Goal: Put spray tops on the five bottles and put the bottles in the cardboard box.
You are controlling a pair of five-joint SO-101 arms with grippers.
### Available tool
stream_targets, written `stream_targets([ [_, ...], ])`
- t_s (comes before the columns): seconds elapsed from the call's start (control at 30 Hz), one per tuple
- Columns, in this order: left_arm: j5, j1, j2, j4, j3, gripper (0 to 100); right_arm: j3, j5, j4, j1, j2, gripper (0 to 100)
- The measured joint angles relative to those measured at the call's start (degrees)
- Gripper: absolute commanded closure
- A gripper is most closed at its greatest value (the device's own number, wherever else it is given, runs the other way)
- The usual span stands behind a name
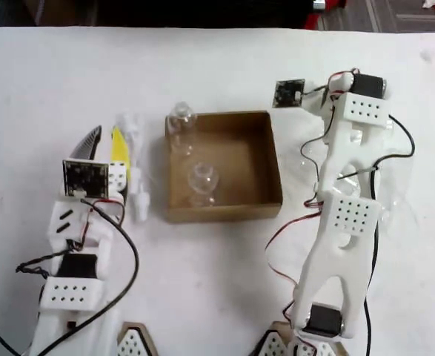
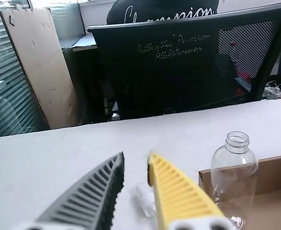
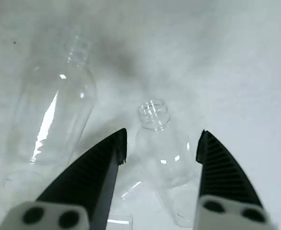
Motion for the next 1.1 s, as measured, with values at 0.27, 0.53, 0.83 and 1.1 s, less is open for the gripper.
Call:
stream_targets([
  [0.27,0.0,0.0,0.0,0.0,0.0,92,-0.4,1.1,0.0,0.2,3.3,77.9],
  [0.53,0.0,0.0,0.0,0.0,0.0,92,-0.4,1.1,-1.2,0.0,6.0,86.5],
  [0.83,0.0,0.0,0.0,0.0,0.0,92,-0.4,1.1,-4.5,0.0,6.0,95.4],
  [1.1,0.0,0.0,0.0,0.0,0.0,92,-1.3,1.0,-8.2,-0.6,6.1,98.1],
])
